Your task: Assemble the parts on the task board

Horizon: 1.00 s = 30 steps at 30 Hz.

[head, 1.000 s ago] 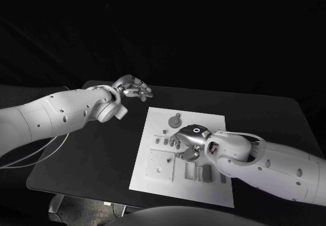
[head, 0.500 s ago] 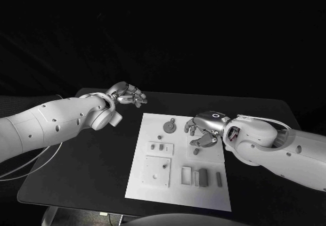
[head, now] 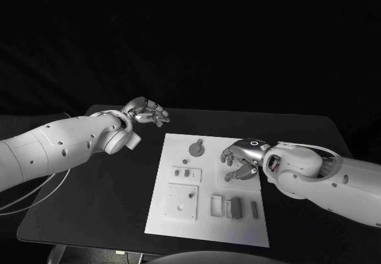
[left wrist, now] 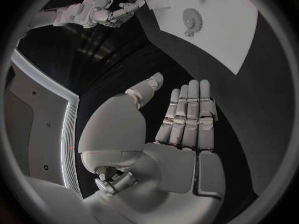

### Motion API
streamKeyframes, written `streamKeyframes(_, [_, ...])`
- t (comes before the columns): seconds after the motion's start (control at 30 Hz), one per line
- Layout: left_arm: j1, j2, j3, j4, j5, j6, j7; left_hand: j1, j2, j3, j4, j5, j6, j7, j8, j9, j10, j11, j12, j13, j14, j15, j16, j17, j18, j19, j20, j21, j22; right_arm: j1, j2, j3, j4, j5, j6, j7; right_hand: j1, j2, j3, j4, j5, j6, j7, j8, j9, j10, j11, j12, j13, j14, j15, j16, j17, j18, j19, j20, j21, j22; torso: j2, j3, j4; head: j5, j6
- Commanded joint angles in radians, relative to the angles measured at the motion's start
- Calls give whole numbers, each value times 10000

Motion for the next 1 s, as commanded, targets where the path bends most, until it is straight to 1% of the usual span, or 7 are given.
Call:
streamKeyframes(0.03, [12,33,8,30,39,91,46,103,-31,-30,34,24,-58,5,58,-9,-62,10,32,-12,77,-5,-34,15,172,100,-1,-59,17,-16,72,-37,-96,-335,427,-112,-17,-134,14,133,-11,-110,11,-41,-24,-234,84,-71,-42,7,80,6,-15,622,16,-48,-88,78,-1,-11,16,-2,-10])
streamKeyframes(0.1, [12,30,8,32,38,81,46,104,-31,-30,35,24,-58,5,59,-9,-62,10,32,-12,77,-5,-36,17,172,100,-1,-59,17,-43,120,-136,-186,-382,431,-95,-50,-189,23,249,-13,-125,-66,-19,-21,-359,97,-133,-92,-28,90,-10,-26,622,-13,-34,-119,74,-1,-20,20,-1,-13])
streamKeyframes(0.17, [12,25,8,24,38,72,47,104,-31,-30,36,24,-58,5,59,-9,-62,10,32,-12,77,-5,-38,20,172,100,-1,-60,18,-91,147,-157,-232,-460,420,-113,-27,-204,42,328,-15,-65,-270,50,4,-471,107,-185,-141,-58,101,-12,-31,622,-42,-24,-142,77,-4,-30,13,15,-25])
streamKeyframes(0.23, [12,20,8,23,38,78,45,104,-31,-31,36,24,-57,5,60,-9,-62,10,32,-13,77,-5,-39,21,172,101,-1,-60,18,-151,178,-162,-280,-545,410,-111,-20,-218,41,364,-17,-75,-358,64,7,-498,106,-193,-159,-71,101,-11,-33,622,-55,-19,-150,80,0,-30,14,22,-26])
streamKeyframes(0.47, [12,0,8,26,38,76,42,105,-31,-31,39,24,-56,4,61,-9,-61,10,33,-14,77,-5,-45,30,171,101,-1,-63,20,-244,300,-188,-317,-662,522,-78,50,-155,44,410,-19,27,-472,166,46,-475,64,-158,-180,-67,64,16,-30,622,-56,-23,-152,95,-5,-28,24,33,-76])
streamKeyframes(0.87, [12,-11,8,25,38,98,35,104,-29,-32,45,24,-55,4,63,-9,-60,10,34,-15,80,-5,-52,41,171,103,-1,-65,22,-310,365,-249,-371,-957,133,-138,558,858,-101,-356,-12,1059,-449,748,286,600,-213,565,156,205,-209,48,-81,622,135,-118,-59,144,-3,-24,18,86,-138])
streamKeyframes(1.0, [12,-25,8,24,38,102,27,103,-28,-32,48,24,-54,4,63,-9,-59,10,35,-15,80,-5,-54,44,170,103,0,-67,22,-345,390,-262,-424,-1044,174,-158,624,1018,-67,-507,-6,1148,-479,768,296,703,-266,630,213,230,-258,33,-92,622,149,-127,-64,141,-6,-27,18,62,-146])
